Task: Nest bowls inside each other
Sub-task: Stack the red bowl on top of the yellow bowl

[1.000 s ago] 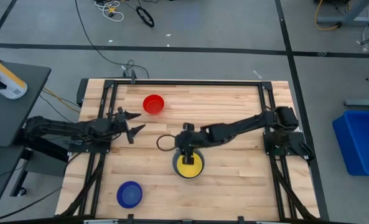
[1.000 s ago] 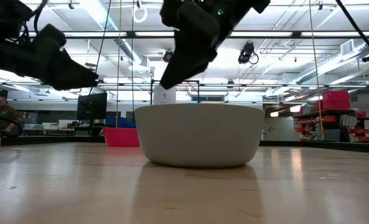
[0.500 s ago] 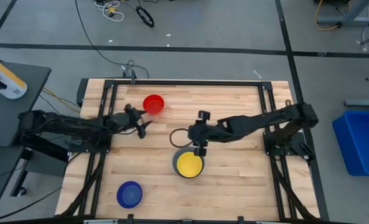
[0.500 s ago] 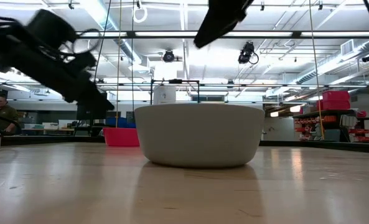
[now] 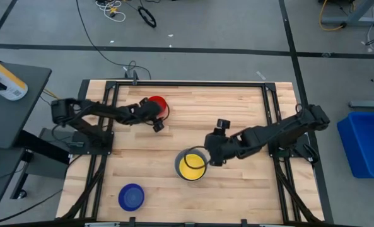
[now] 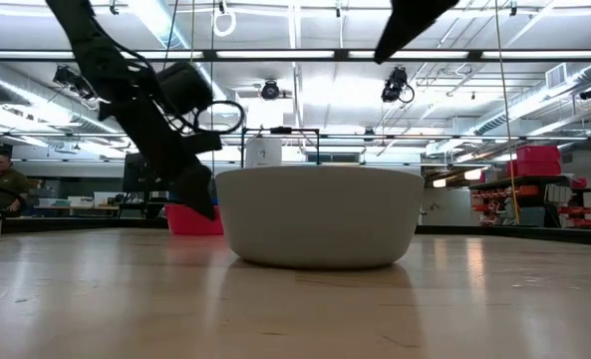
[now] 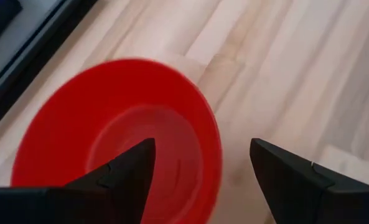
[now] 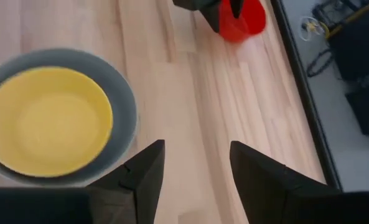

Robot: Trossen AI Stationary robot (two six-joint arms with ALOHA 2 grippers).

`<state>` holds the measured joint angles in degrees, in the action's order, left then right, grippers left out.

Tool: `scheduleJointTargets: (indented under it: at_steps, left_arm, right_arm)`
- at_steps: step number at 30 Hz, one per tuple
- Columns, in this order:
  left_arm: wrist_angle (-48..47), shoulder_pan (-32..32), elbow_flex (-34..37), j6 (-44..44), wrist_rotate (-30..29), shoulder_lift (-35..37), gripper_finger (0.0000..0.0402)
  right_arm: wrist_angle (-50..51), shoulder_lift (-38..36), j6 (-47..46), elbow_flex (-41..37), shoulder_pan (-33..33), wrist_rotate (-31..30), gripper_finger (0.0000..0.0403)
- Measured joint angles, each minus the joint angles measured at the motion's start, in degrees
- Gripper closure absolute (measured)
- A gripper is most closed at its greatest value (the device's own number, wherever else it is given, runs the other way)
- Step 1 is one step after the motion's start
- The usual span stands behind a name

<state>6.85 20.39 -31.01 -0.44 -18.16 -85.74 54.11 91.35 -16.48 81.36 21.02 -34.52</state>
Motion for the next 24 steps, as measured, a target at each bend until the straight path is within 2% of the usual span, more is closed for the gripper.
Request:
scheduleJointTargets:
  at_steps: [4,8,11,15,16,20,24]
  left_arm:
    - [0.2,0.2,-1.5,0.1,1.1,-1.5,0.0141]
    - [0.1,0.2,-1.5,-0.2,1.5,-1.5,0.0187]
    - [-0.4,0.2,-1.5,-0.5,1.9,-1.5,0.0252]
    - [-1.3,0.2,-1.5,-0.4,2.2,-1.5,0.0373]
    - [-1.3,0.2,-1.5,-0.3,2.1,-1.4,0.0384]
    - [-0.7,-1.6,-1.5,0.6,-0.6,-1.4,0.0394]
    - [4.4,-5.8,-1.5,2.7,-3.2,-1.4,0.0395]
  right_arm:
    - [3.8,0.0,-4.4,0.0,2.8,-2.7,0.0220]
    - [7.4,0.0,-9.3,0.0,5.2,-4.3,0.0227]
    - [9.3,0.0,-12.5,0.0,6.9,-6.1,0.0233]
    - [9.6,0.0,-14.9,0.0,8.9,-6.5,0.0244]
    - [9.6,0.0,-15.2,0.0,9.3,-6.8,0.0247]
    - [9.7,0.0,-16.8,0.0,11.3,-9.6,0.0261]
    - [10.0,0.0,-19.0,-1.5,13.5,-14.6,0.0274]
